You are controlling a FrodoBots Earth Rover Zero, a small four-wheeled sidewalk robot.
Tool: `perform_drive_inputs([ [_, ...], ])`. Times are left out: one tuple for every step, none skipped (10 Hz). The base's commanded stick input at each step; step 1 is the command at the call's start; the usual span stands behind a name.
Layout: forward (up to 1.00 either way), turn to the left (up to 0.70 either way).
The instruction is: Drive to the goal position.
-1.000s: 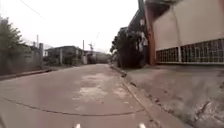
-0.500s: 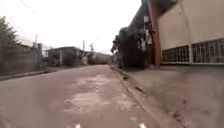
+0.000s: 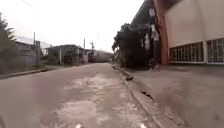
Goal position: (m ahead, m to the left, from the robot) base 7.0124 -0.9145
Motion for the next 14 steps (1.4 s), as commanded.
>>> perform_drive_inputs([
  [0.85, 0.00],
  [0.85, 0.00],
  [0.85, 0.00],
  [0.85, 0.00],
  [0.85, 0.00],
  [0.85, 0.00],
  [0.85, 0.00],
  [0.85, 0.00],
  [0.85, 0.00],
  [0.85, 0.00],
  [0.85, 0.00],
  [0.85, 0.00],
  [0.85, 0.00],
  [0.85, 0.00],
])
